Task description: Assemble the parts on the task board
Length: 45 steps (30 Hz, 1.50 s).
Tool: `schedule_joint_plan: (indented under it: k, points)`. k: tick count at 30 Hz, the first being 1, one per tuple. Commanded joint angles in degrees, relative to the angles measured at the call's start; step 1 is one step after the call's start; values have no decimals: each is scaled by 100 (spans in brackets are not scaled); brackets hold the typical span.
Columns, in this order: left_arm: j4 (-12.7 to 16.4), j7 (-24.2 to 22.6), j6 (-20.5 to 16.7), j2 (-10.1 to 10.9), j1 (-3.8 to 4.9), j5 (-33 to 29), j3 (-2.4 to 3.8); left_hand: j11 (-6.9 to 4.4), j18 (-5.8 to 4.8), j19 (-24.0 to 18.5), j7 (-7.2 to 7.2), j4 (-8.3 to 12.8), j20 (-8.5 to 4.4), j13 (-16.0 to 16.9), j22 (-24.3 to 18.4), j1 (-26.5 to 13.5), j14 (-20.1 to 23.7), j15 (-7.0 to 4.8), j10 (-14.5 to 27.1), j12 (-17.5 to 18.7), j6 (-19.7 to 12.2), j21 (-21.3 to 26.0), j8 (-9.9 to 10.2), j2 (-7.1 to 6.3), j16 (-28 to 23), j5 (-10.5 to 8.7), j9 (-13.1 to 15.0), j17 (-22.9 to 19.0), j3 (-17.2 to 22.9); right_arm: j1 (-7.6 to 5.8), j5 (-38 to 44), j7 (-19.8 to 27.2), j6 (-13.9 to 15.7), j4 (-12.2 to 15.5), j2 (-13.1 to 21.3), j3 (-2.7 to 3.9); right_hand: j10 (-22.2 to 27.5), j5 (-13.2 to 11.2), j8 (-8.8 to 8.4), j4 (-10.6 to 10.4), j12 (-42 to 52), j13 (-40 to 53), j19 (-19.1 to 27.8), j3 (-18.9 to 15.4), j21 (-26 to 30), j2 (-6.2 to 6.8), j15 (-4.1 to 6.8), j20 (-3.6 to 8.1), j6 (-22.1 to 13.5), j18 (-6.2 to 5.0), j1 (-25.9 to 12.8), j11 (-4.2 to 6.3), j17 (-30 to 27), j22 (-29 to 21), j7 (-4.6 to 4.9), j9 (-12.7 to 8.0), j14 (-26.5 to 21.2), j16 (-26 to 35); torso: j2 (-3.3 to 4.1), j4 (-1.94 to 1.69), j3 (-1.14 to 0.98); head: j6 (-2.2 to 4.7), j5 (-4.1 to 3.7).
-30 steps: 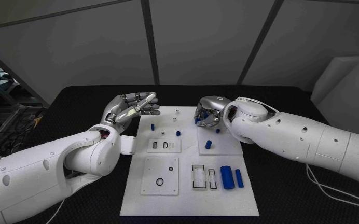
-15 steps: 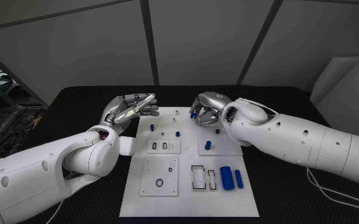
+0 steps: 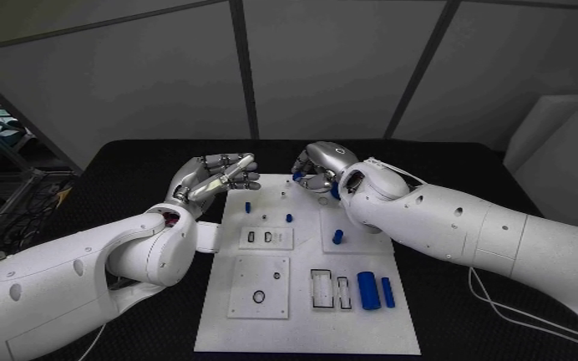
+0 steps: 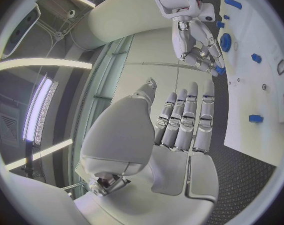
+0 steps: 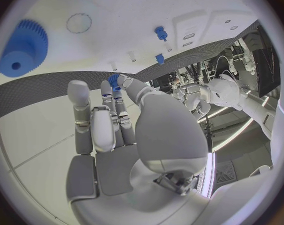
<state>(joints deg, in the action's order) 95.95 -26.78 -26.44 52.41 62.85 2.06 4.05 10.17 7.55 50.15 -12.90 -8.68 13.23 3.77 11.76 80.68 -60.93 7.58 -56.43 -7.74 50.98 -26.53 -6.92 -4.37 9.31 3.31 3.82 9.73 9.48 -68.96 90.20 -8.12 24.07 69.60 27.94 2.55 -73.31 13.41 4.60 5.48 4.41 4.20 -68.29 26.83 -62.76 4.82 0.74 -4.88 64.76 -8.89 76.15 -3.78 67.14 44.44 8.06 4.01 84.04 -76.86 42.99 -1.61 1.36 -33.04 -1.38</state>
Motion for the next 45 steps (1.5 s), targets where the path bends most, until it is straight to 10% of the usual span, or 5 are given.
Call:
schedule_joint_plan:
  k: [1, 28, 45]
  points:
    - [2, -7, 85, -9, 9, 44, 5, 35, 266, -42, -77, 33, 2, 2, -8, -46, 29, -3, 16, 34, -7, 2, 25, 6, -25, -7, -2, 7, 0, -22, -61, 103, 67, -188, -142, 2, 9, 12, -18, -11, -19, -6, 38, 42, -40, 79, 12, -16, 11, 59, -24, -9, 15, 15, 15, 7, 223, -25, 6, 4, 4, -6, 22]
    - [25, -4, 101, -43, 12, 44, 10, 46, 263, -102, -87, 56, 17, 1, -22, -49, 63, 12, 27, 58, -12, 26, 46, 23, -83, -6, -2, 11, -4, -28, -121, -61, -741, -774, -647, -34, 49, -132, -66, -115, -55, -13, 103, 65, -59, 126, -13, -45, -32, 53, -153, -30, 28, 13, 32, -2, 218, -55, 22, 3, -2, -76, 55]
    - [32, -24, 112, -33, 13, 45, 11, 55, 259, -175, -96, 91, 34, 3, -39, -38, 91, 28, 30, 76, -11, 54, 62, 38, -134, -7, -1, 18, -1, -28, -122, -115, -662, -939, -751, -55, 670, -195, -104, -218, -86, -65, 201, 158, -54, 242, -134, -147, -316, 40, -232, -181, 45, -35, 134, -23, 200, -96, 32, 5, -1, -66, 57]
